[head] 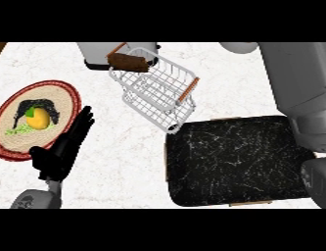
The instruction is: Pick the sweet potato from the tray and place it in the tiered basket
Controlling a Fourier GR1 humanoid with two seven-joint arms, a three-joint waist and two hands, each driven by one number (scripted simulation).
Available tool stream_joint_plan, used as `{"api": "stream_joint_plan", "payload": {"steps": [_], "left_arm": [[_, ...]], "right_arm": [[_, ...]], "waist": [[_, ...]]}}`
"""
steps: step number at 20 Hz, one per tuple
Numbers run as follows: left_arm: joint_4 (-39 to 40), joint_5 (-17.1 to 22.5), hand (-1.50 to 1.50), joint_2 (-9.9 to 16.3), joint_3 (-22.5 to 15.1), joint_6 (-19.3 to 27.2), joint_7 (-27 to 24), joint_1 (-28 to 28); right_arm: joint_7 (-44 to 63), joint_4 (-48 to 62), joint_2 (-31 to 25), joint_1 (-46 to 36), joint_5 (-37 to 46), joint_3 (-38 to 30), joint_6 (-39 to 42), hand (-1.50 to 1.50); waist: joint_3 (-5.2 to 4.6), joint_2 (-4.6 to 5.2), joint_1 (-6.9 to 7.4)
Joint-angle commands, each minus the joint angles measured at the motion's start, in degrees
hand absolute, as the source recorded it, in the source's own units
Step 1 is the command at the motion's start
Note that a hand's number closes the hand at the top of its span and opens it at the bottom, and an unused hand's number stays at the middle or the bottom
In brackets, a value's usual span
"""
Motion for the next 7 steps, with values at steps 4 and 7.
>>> {"api": "stream_joint_plan", "payload": {"steps": [4, 7], "left_arm": [[-0.2, 1.1, 0.0, 1.4, 2.3, 0.2, -0.3, 3.2], [-0.8, 0.3, 0.0, 0.3, 1.7, 1.6, -0.1, 3.4]], "right_arm": [[3.5, -15.8, -1.6, 9.4, -1.5, -0.1, 4.5, -1.5], [4.2, -21.4, -2.9, 11.6, -3.1, 0.5, 10.9, -1.5]], "waist": [[0.12, -1.54, -3.89], [0.09, -1.83, -4.93]]}}
